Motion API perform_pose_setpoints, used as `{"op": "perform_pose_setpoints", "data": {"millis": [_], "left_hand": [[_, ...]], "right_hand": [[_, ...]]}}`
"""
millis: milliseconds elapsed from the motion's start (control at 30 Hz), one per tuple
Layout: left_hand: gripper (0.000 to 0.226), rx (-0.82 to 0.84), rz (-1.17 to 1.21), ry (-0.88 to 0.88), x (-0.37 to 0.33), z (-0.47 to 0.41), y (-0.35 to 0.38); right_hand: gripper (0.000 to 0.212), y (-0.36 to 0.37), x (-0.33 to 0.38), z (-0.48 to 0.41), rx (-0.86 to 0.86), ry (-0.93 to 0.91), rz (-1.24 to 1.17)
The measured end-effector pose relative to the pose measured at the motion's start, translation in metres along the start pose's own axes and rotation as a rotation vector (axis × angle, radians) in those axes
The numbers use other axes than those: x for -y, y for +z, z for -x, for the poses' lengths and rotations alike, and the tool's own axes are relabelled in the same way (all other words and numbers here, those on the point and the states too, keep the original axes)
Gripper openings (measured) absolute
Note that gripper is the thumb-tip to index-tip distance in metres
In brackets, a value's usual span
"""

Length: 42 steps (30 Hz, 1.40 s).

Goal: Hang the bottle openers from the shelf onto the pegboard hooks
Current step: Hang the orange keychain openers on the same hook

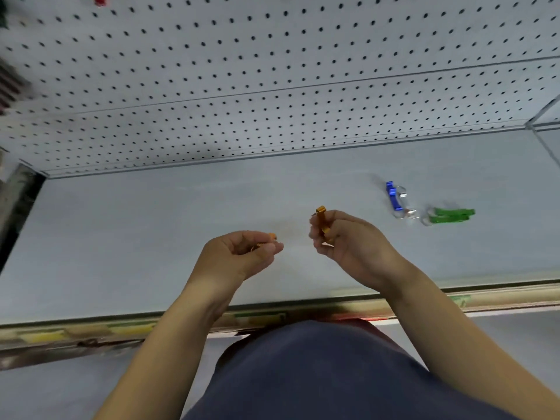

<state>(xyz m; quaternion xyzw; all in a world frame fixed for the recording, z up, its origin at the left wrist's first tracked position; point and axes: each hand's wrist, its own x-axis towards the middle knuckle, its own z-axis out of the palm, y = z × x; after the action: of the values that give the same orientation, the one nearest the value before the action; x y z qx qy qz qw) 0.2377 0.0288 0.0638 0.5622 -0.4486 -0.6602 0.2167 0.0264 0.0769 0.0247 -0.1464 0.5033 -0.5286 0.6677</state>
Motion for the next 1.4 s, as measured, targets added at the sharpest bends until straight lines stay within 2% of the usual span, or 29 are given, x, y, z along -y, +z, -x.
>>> {"op": "perform_pose_setpoints", "data": {"millis": [167, 333, 500, 667, 900, 1033, 1233, 1300, 1400], "left_hand": [[0.029, 0.102, -0.029, 0.027, 0.001, 0.013, -0.062], [0.022, 0.135, 0.103, 0.113, -0.007, 0.016, -0.099], [0.018, 0.098, -0.069, 0.259, -0.022, 0.02, -0.127], [0.012, 0.019, -0.281, 0.463, -0.039, 0.024, -0.154], [0.006, 0.022, -0.212, 0.65, -0.07, 0.05, -0.178], [0.014, 0.011, -0.209, 0.795, -0.092, 0.073, -0.186], [0.019, -0.029, -0.154, 1.081, -0.125, 0.1, -0.184], [0.036, -0.039, -0.115, 1.128, -0.133, 0.1, -0.182], [0.039, -0.025, -0.092, 1.163, -0.146, 0.099, -0.176]], "right_hand": [[0.031, 0.055, -0.019, -0.002, -0.059, 0.006, 0.031], [0.046, 0.095, -0.026, 0.008, -0.159, -0.141, 0.366], [0.038, 0.14, -0.033, 0.018, -0.173, -0.258, 0.328], [0.032, 0.184, -0.034, 0.025, -0.227, -0.391, 0.45], [0.029, 0.232, -0.018, 0.056, -0.249, -0.625, 0.586], [0.028, 0.251, -0.005, 0.078, -0.266, -0.756, 0.661], [0.033, 0.273, 0.019, 0.11, -0.231, -0.86, 0.791], [0.034, 0.279, 0.026, 0.12, -0.212, -0.92, 0.789], [0.035, 0.288, 0.036, 0.132, -0.181, -1.015, 0.77]]}}
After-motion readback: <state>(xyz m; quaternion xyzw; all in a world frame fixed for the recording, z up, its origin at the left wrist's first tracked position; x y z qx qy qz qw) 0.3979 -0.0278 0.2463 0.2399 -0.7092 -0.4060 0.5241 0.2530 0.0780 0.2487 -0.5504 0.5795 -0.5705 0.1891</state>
